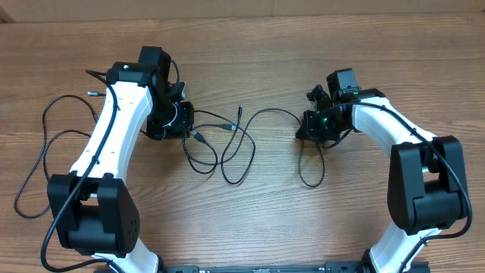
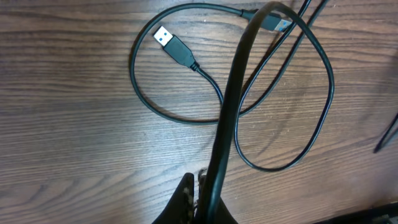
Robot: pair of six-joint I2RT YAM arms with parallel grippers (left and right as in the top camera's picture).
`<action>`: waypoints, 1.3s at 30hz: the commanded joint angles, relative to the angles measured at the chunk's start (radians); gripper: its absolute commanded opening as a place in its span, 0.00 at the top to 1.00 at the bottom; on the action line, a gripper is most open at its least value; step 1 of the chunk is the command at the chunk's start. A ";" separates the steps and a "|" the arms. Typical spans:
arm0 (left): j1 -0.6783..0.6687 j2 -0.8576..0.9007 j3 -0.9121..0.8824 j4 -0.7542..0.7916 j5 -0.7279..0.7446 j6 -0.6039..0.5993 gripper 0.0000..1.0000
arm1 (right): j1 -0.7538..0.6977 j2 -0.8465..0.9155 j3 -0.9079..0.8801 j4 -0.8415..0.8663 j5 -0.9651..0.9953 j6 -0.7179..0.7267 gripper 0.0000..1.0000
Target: Untangle cables
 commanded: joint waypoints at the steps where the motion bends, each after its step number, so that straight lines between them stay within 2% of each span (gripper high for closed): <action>1: -0.001 0.006 -0.005 0.011 -0.001 -0.012 0.96 | -0.003 -0.025 0.014 -0.015 0.204 -0.004 0.96; 11: -0.029 0.006 -0.005 0.023 0.006 -0.026 0.96 | -0.003 -0.025 0.006 -0.007 0.204 -0.001 0.96; 16: -0.094 0.006 -0.005 0.060 0.006 -0.065 0.96 | -0.003 -0.025 0.006 -0.007 0.204 -0.001 0.96; 28: -0.221 0.006 -0.005 0.137 0.020 -0.074 0.96 | -0.003 -0.025 0.006 -0.008 0.204 -0.001 0.96; 33: -0.255 0.006 -0.005 0.170 0.119 0.019 0.96 | -0.003 -0.025 0.006 -0.007 0.204 -0.001 0.96; 39: -0.274 0.006 -0.005 0.172 0.098 0.069 0.96 | -0.003 -0.025 -0.007 -0.003 0.203 -0.001 0.96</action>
